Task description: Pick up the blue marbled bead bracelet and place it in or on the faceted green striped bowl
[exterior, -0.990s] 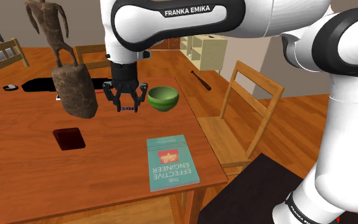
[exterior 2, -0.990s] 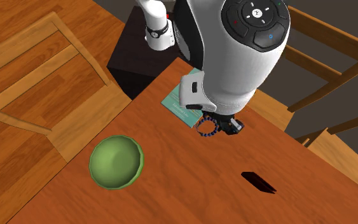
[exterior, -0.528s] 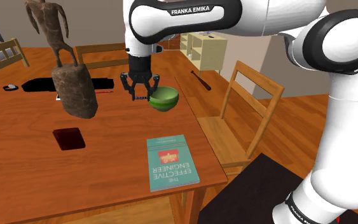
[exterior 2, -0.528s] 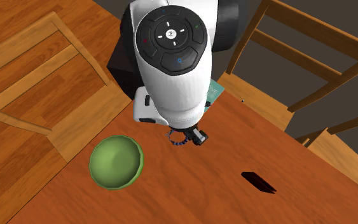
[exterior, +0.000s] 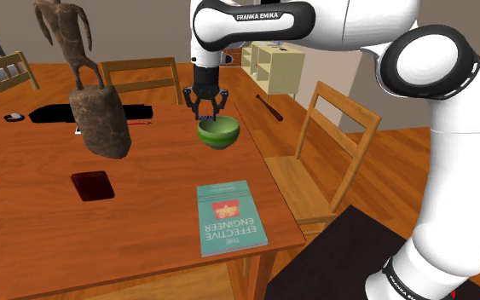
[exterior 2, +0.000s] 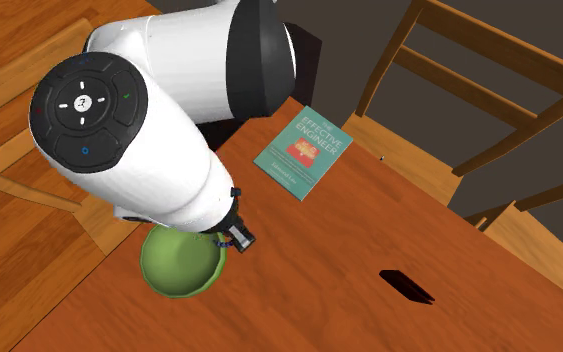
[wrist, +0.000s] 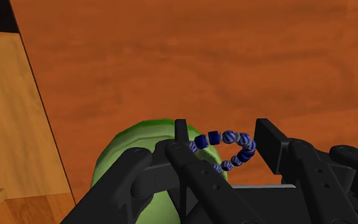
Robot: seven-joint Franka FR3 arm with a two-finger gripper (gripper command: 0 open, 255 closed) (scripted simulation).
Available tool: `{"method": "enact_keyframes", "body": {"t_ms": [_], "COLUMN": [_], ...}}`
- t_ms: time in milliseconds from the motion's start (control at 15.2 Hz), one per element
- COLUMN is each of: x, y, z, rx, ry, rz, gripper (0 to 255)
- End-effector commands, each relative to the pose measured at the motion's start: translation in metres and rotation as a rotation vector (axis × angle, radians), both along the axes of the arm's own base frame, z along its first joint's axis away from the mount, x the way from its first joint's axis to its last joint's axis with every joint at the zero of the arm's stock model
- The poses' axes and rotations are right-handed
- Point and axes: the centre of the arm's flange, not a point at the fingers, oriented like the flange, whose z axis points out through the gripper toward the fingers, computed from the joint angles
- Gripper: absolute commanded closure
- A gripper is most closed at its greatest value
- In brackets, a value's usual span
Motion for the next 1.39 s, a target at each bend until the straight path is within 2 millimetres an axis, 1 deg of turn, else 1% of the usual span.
{"method": "enact_keyframes", "body": {"t_ms": [0,330,1320], "x": [0.013,0.049,0.049], "y": [-0.023,-0.081,-0.081], "z": [0.003,0.004,-0.074], "rx": [0.0,0.0,0.0], "ry": [0.0,0.0,0.0], "rz": [0.001,0.001,0.001], "gripper": [255,255,255]}}
